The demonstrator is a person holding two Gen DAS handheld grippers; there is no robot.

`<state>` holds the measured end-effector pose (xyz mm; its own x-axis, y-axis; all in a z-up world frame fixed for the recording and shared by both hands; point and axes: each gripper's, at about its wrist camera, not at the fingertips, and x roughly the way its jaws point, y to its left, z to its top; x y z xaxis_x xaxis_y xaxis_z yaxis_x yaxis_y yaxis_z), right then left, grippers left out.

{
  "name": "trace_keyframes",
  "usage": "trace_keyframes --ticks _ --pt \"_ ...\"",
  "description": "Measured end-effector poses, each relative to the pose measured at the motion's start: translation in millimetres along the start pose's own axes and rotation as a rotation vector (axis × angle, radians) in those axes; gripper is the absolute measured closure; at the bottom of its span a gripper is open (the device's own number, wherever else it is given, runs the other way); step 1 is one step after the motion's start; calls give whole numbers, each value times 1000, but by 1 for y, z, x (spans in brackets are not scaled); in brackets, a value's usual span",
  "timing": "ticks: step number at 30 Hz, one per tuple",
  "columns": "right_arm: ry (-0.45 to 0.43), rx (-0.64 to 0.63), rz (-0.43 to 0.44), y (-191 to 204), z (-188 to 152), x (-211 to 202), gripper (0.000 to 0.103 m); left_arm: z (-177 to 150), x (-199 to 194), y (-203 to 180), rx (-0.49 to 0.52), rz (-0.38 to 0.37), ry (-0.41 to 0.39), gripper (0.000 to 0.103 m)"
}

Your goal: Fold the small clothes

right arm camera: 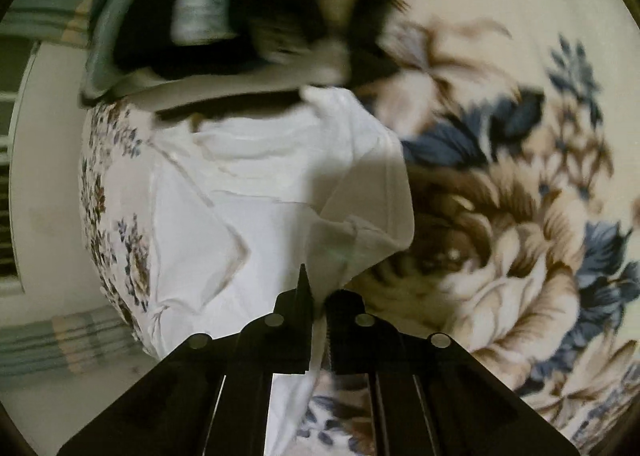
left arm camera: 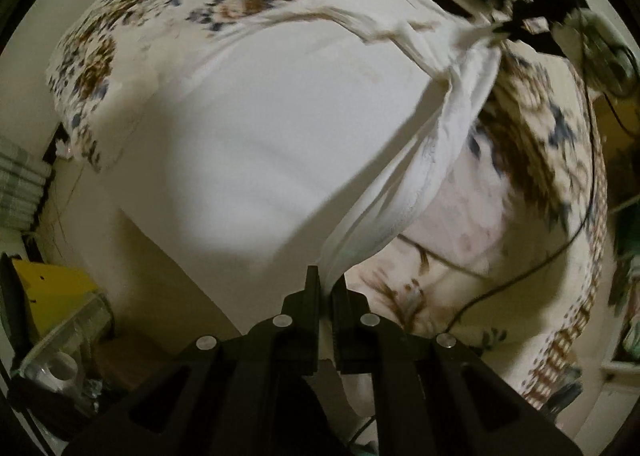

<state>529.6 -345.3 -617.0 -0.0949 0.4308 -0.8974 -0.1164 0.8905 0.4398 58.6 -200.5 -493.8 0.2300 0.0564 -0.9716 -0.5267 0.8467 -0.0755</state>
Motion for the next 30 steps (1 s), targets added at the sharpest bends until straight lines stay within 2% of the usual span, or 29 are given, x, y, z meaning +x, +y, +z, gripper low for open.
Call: trace_keyframes --ticks 7,11,15,18,23,25,28,30 --pt "-33 -121 -86 115 6 -11 98 37 -8 74 -101 -55 -18 100" --pt "-55 -164 -146 188 17 12 98 62 -1 123 -141 -94 -15 100" --pt "-70 -171 -231 240 31 47 99 92 18 171 -145 -118 -6 100" --pt "-77 -175 -300 267 38 78 99 111 35 201 -143 -141 10 100" --pt "-82 -186 -378 289 45 117 99 135 65 237 -123 -169 41 100" --pt "-83 -182 -404 292 47 130 99 141 83 249 -124 -194 75 98" --pt "-74 -170 -427 297 50 148 98 138 105 266 -136 -189 128 95" --pt "-61 -149 -407 296 50 155 90 129 116 281 -143 -177 167 92"
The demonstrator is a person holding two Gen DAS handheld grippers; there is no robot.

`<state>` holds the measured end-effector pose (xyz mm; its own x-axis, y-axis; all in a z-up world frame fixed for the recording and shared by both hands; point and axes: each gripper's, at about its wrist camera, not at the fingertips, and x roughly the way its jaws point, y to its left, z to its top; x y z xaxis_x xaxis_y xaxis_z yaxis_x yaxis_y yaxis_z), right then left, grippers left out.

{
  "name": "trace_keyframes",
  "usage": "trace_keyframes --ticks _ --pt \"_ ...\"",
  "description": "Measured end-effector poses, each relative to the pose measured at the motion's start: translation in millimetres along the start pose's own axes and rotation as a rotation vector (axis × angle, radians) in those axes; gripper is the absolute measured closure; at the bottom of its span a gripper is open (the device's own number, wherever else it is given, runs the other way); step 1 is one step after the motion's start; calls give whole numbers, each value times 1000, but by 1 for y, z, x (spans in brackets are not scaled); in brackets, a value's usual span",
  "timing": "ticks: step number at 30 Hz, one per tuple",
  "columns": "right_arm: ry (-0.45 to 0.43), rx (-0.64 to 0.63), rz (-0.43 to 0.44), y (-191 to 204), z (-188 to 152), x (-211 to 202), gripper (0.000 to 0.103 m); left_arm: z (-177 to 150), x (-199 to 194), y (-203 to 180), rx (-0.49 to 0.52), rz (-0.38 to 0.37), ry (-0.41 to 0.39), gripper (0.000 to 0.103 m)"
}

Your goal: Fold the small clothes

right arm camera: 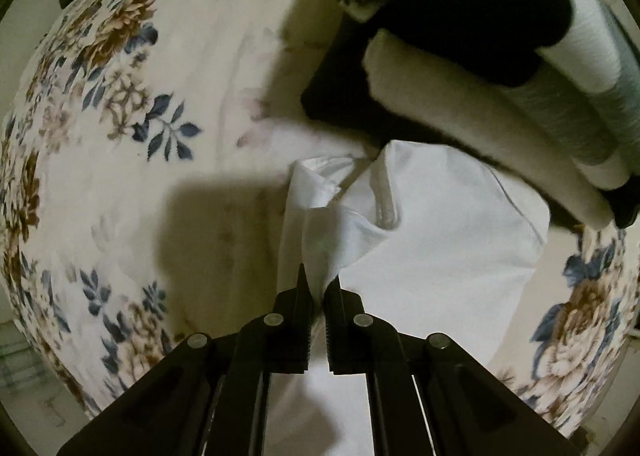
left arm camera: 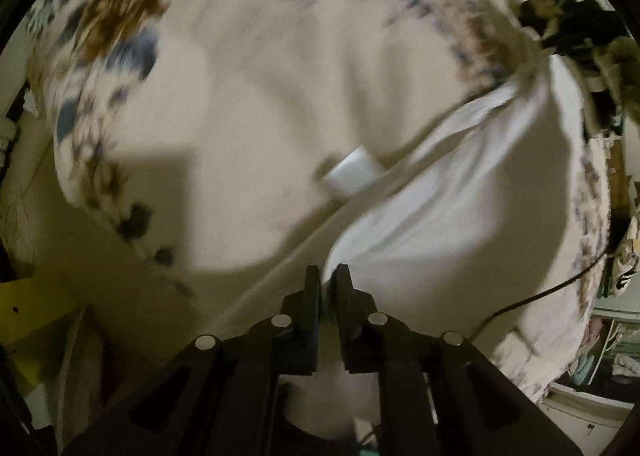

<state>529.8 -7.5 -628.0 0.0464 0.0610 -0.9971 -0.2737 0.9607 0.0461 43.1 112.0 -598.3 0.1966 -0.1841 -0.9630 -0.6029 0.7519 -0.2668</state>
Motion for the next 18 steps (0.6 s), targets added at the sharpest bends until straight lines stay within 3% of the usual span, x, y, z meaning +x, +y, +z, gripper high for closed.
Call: trace_keyframes --ticks 4,8,12,14,17,18 --pt "14 8 79 -3 -9 -4 42 -17 -1 34 -3 54 38 85" --pt "1 0 147 -11 -32 -24 31 -26 -19 56 -16 113 46 85" --pt "-7 36 222 -35 -68 -48 26 -13 -58 42 23 142 -46 86" --pt "-5 81 254 -56 -90 -58 23 3 -78 19 42 120 -100 81" --pt "-14 134 265 -94 -120 -66 23 32 -94 -18 45 28 -154 56" --pt "-20 143 258 -105 -128 -66 23 44 -96 -33 45 -8 -172 42"
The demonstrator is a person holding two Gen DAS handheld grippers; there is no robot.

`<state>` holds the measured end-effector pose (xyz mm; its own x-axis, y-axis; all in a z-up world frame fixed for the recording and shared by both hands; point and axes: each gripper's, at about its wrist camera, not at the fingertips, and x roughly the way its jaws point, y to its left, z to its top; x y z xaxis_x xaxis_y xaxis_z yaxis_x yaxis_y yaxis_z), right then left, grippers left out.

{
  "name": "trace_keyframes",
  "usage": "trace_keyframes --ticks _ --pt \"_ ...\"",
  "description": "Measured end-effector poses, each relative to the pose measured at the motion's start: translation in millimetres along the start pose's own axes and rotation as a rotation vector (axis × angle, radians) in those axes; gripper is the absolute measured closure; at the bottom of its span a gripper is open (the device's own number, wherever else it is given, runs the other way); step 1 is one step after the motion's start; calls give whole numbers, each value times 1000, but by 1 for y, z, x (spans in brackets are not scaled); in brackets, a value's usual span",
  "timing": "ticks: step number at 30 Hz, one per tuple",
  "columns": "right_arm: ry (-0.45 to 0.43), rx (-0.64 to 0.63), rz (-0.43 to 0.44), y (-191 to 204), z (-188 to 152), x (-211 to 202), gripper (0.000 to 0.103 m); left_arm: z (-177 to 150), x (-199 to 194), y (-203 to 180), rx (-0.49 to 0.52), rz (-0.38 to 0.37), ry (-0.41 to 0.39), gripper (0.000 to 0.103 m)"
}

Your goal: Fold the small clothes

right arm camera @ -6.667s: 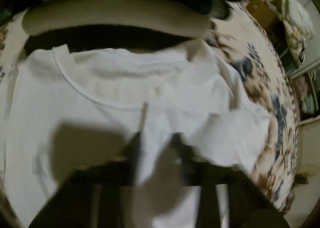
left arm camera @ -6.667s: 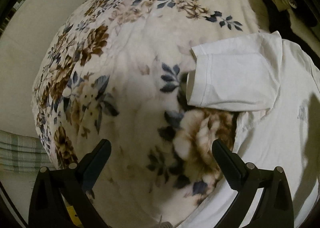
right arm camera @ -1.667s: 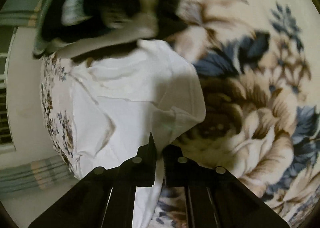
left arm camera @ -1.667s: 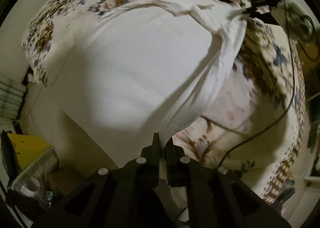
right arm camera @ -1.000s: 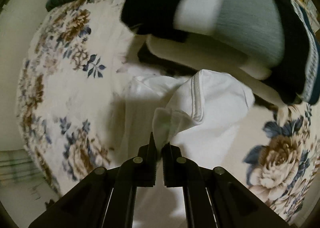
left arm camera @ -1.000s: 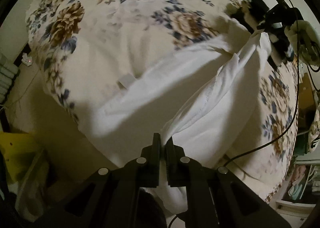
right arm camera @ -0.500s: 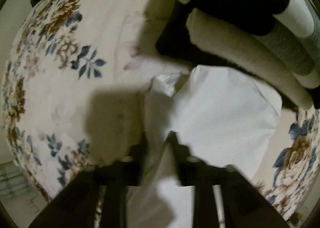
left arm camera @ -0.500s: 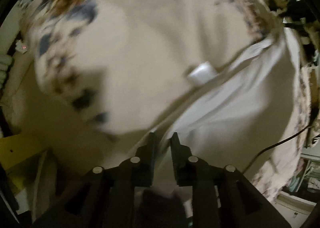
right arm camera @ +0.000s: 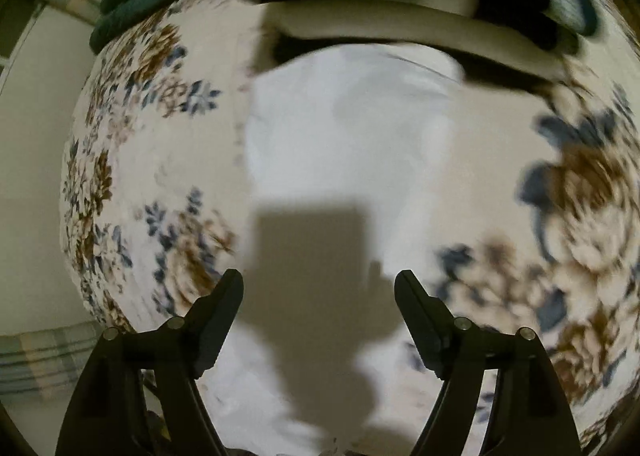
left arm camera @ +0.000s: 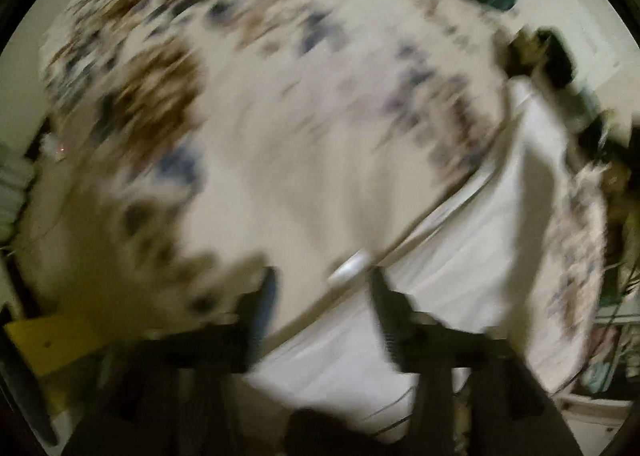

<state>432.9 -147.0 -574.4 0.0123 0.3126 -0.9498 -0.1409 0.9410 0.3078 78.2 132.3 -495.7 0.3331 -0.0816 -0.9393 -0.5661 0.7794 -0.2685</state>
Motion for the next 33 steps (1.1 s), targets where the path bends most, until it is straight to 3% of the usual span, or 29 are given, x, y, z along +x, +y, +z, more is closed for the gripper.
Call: trace_keyframes --ticks 5,10,14,18,20,21,22,26,33 --pt "2 118 32 -69 -13 6 23 82 28 -91 31 -164 -30 41" --pt "-28 263 152 -124 -2 11 23 156 69 -181 174 -205 -28 41" --pt "-77 338 277 -153 26 18 23 199 119 -241 282 -221 11 41" --pt "-97 346 319 -162 58 35 23 225 175 -268 331 -255 90 41" --pt "-96 349 326 -162 70 45 23 234 199 -273 339 -275 128 49" --pt "-94 355 324 -161 74 50 23 237 206 -274 349 -296 131 83" --pt "-93 365 320 -160 77 53 23 240 211 -274 361 -294 142 99" --pt "-99 405 306 -153 76 62 24 251 208 -271 427 -333 166 100" --pt "-117 463 257 -149 74 74 24 275 222 -262 507 -331 214 99"
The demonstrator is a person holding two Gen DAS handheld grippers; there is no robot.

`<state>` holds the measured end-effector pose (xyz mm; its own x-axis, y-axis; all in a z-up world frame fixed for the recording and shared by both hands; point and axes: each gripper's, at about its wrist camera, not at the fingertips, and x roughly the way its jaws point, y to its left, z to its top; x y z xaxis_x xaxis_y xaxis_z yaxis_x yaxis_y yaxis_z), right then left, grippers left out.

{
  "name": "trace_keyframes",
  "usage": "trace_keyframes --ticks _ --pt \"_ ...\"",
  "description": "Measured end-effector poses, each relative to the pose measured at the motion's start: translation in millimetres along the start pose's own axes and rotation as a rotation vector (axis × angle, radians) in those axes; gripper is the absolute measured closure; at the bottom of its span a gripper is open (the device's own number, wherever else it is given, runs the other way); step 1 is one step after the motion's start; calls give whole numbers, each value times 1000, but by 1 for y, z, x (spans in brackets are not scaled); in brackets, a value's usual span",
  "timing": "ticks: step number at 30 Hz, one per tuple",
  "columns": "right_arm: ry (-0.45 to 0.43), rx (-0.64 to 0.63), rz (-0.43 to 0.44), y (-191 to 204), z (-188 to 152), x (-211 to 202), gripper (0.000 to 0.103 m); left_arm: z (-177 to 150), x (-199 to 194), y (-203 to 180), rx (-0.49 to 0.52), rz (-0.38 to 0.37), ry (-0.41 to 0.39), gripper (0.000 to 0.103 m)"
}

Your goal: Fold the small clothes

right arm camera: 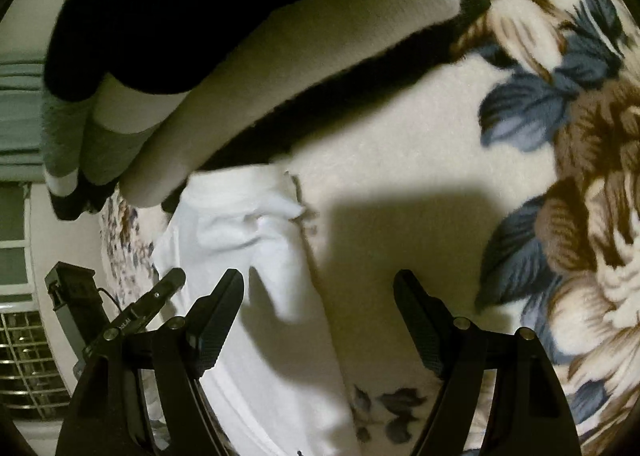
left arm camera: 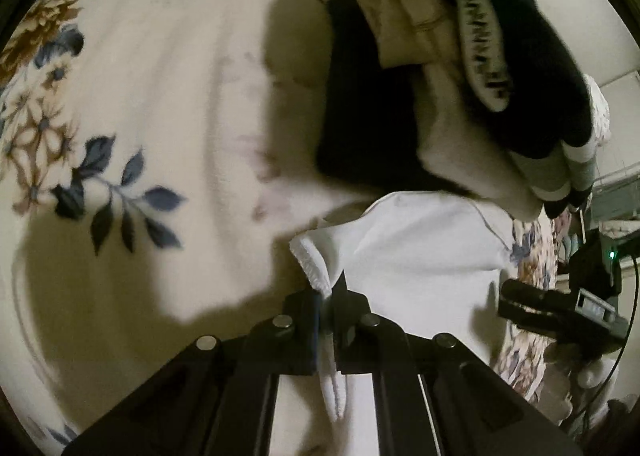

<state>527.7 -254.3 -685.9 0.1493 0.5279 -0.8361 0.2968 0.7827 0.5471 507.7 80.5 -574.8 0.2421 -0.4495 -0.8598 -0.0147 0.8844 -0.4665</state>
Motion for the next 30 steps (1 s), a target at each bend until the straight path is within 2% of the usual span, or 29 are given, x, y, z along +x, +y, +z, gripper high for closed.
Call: trace_keyframes --ticks 3,5,6,7,8,11,15,16,17,18,19,20,23,30 --pt "-6 4 30 7 2 6 24 1 0 14 -54 -109 24 94" --pt "-3 -9 69 8 4 8 24 0 -1 25 -86 -181 11 78" --pt "4 -14 85 7 6 10 24 0 0 31 -105 -215 -2 64" --pt "9 -16 99 5 9 12 24 0 2 35 -120 -247 -8 57" --pt "13 -23 119 4 12 17 24 1 5 37 -131 -271 -9 57" --pt "25 -47 157 5 20 29 23 6 18 33 -128 -307 -11 57" --pt "25 -66 206 11 32 39 25 11 27 14 -53 -277 -27 59" --pt "20 -74 213 14 34 40 40 12 27 8 -27 -255 -35 61" --pt "19 -89 220 19 36 42 53 12 27 3 3 -230 -42 68" --pt "26 -107 212 24 37 44 72 12 27 0 16 -219 -39 91" --pt "29 -120 197 27 39 45 86 14 26 -4 24 -211 -37 95" --pt "20 -141 179 33 39 46 91 13 23 -7 38 -197 -46 95" --pt "-7 -174 155 43 34 40 97 9 6 -13 71 -179 -82 96" --pt "-75 -262 168 51 9 4 98 -7 -41 -34 118 -178 -167 96"
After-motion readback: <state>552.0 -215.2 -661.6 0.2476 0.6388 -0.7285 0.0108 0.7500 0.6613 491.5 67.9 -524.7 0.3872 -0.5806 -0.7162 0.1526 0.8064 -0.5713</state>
